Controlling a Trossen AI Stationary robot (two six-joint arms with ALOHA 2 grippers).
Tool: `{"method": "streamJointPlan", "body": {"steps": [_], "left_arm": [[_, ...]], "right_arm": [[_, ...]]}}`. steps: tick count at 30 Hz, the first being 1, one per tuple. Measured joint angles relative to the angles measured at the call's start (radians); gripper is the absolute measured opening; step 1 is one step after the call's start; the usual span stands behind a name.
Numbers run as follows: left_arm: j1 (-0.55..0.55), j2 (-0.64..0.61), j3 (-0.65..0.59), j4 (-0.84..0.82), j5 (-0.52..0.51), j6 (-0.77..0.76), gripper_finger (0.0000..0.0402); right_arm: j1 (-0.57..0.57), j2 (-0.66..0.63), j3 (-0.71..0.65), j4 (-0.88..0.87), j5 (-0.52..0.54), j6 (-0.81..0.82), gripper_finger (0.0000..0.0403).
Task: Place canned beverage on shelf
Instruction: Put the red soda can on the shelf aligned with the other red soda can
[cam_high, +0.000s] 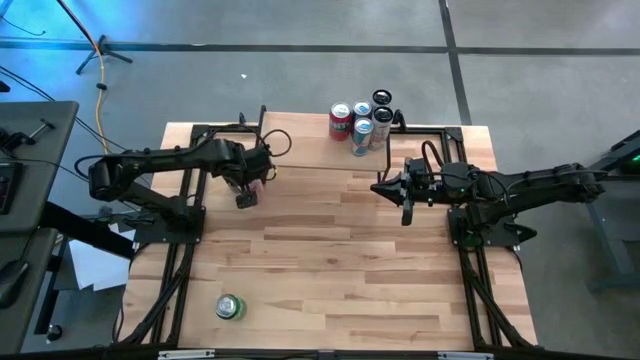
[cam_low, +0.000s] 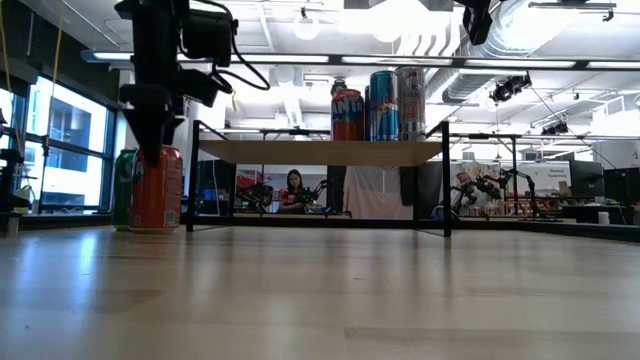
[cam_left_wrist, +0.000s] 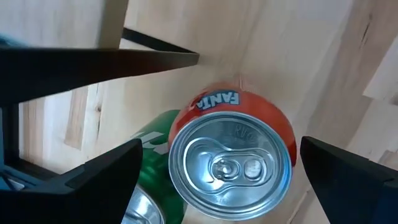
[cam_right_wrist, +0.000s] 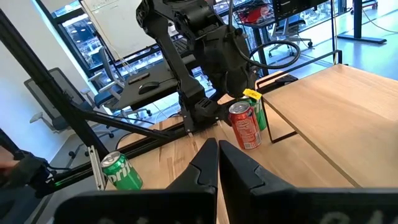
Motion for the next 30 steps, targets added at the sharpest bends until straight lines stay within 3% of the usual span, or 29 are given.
{"method": "streamJointPlan", "body": {"steps": [6,13,18,25,30], "left_arm": [[0.0,0.0,0.0,0.004,0.052,0.067,0.0394],[0.007,0.035,0.0,0.001,0.043,0.066,0.0387],[0.006,0.082,0.0,0.002,0.039,0.066,0.0341],[0.006,0.089,0.002,-0.002,0.033,0.051,0.0233],[0.006,0.028,-0.003,-0.021,0.06,0.016,0.0232]], "right_arm": [[0.0,0.0,0.0,0.0,0.0,0.0,0.0],[0.0,0.0,0.0,0.0,0.0,0.0,0.0],[0.0,0.0,0.0,0.0,-0.001,0.0,0.0],[0.0,0.0,0.0,0.0,-0.001,0.0,0.0],[0.0,0.0,0.0,0.0,-0.001,-0.004,0.0]]}}
